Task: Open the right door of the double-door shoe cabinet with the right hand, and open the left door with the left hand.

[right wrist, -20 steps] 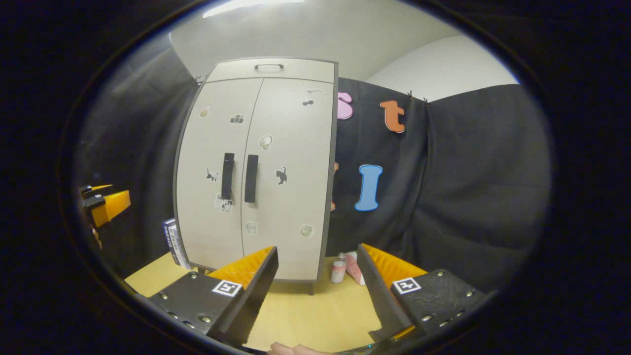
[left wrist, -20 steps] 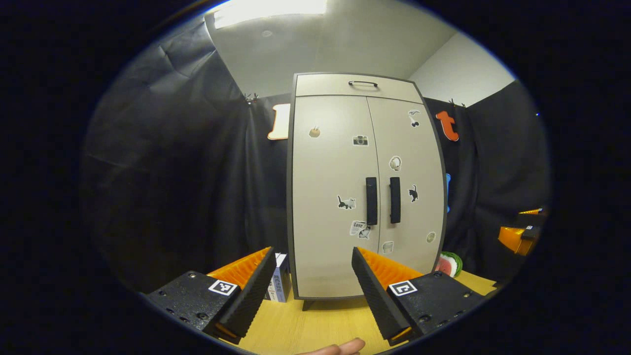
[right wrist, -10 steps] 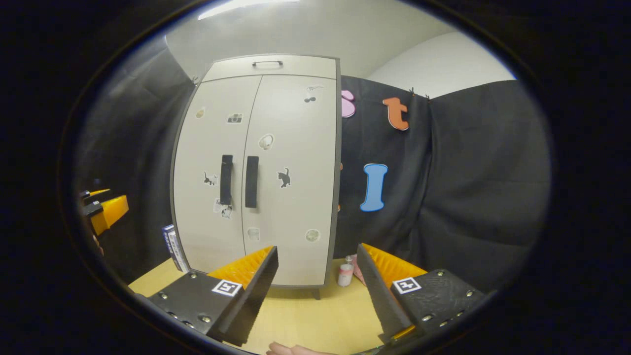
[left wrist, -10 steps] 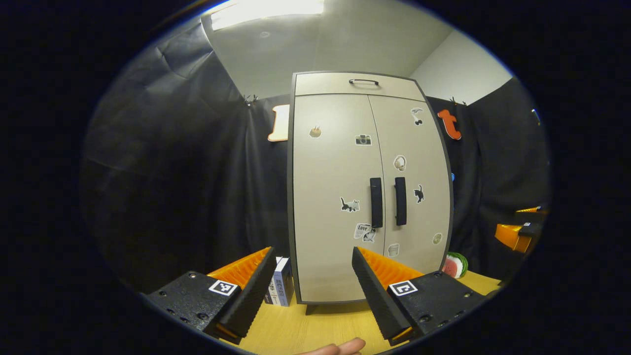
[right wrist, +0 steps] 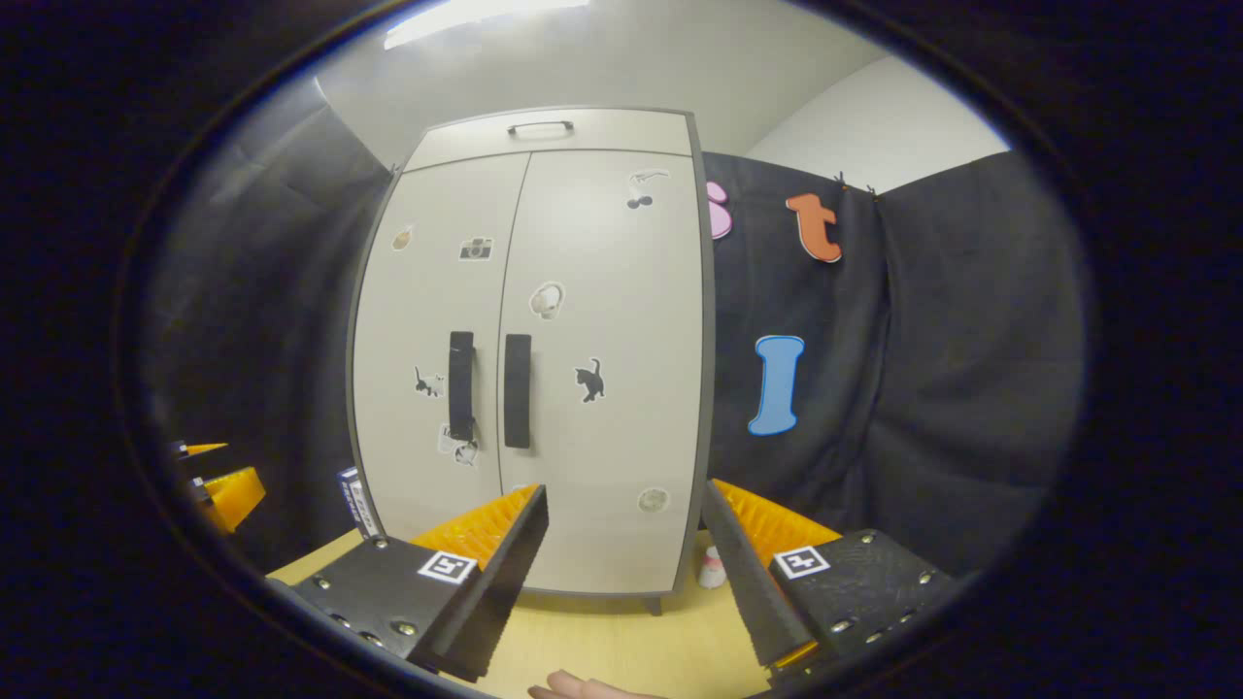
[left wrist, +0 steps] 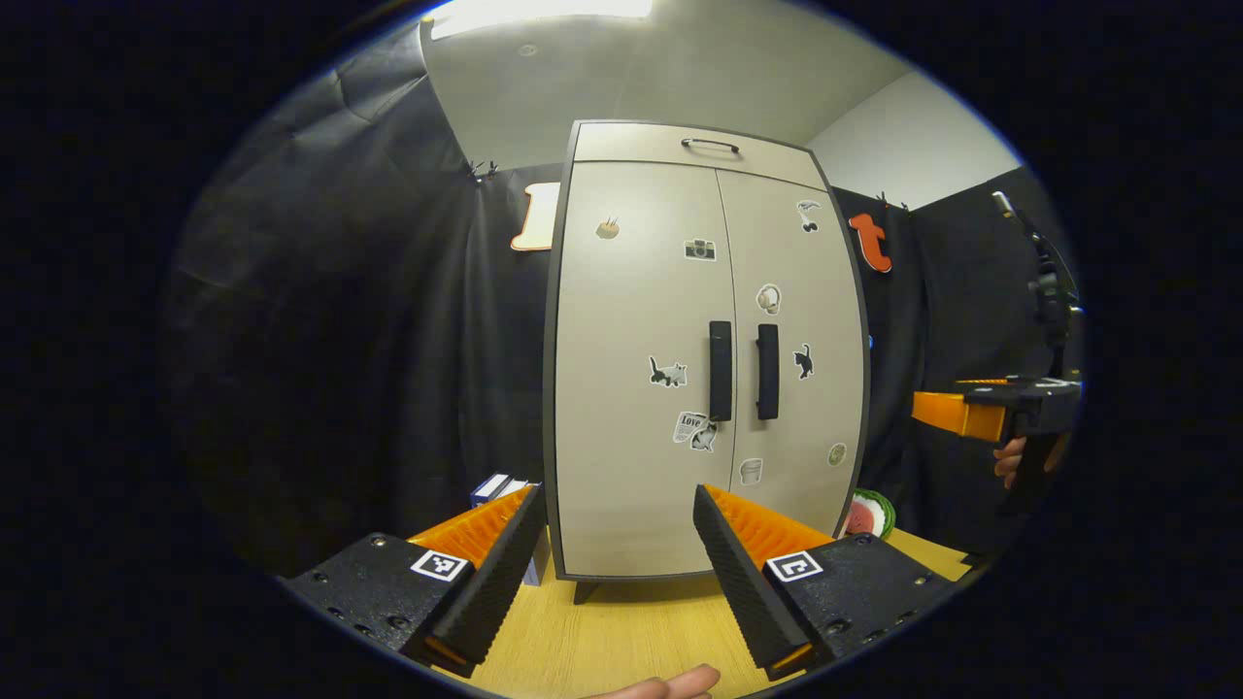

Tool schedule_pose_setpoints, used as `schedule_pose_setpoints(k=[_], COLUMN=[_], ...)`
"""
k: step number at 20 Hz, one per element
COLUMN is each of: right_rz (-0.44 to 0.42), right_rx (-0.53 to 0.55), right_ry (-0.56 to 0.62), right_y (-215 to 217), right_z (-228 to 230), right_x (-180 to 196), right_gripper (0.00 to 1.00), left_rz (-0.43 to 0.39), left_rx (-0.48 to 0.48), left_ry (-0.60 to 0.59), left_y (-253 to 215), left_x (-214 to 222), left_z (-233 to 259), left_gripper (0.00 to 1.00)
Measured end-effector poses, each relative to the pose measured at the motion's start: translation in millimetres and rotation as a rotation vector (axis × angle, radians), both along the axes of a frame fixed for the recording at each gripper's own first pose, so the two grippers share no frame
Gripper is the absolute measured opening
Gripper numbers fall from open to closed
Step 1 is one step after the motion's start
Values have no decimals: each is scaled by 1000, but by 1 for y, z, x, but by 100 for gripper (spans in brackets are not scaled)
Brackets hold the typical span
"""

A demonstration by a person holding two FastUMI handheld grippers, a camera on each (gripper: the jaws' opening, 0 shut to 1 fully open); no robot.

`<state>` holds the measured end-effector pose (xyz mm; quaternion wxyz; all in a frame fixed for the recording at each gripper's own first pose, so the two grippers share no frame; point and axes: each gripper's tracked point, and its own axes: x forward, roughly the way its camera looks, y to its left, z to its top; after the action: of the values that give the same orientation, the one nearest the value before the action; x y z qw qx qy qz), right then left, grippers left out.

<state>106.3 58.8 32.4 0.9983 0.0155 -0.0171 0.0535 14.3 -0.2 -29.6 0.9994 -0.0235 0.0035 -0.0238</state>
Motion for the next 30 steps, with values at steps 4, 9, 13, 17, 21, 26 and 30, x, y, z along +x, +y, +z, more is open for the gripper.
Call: schedule_pose_setpoints(k=[4, 9, 13, 17, 21, 26, 30], right_rz=[22, 31, 40, 80, 79, 48, 36], right_rx=[2, -65, -76, -55, -37, 50, 49], right_ry=[-42, -101, -113, -47, -27, 42, 74], right_y=[30, 69, 89, 120, 138, 148, 147], right_z=[28, 54, 53, 36, 31, 24, 19], right_x=[41, 93, 132, 158, 172, 185, 185], right_gripper=[94, 96, 95, 94, 87, 31, 20], left_rz=[-33, -11, -42, -33, -26, 1, 20], left_rx=[-13, -18, -7, 11, 3, -5, -10], left_ry=[8, 11, 37, 32, 47, 66, 79], left_y=[-4, 7, 5, 11, 20, 31, 36], left_x=[-6, -9, -15, -16, -16, -13, -13], left_z=[-14, -26, -44, -47, -52, -60, -62], left_gripper=[96, 96, 96, 96, 92, 92, 96])
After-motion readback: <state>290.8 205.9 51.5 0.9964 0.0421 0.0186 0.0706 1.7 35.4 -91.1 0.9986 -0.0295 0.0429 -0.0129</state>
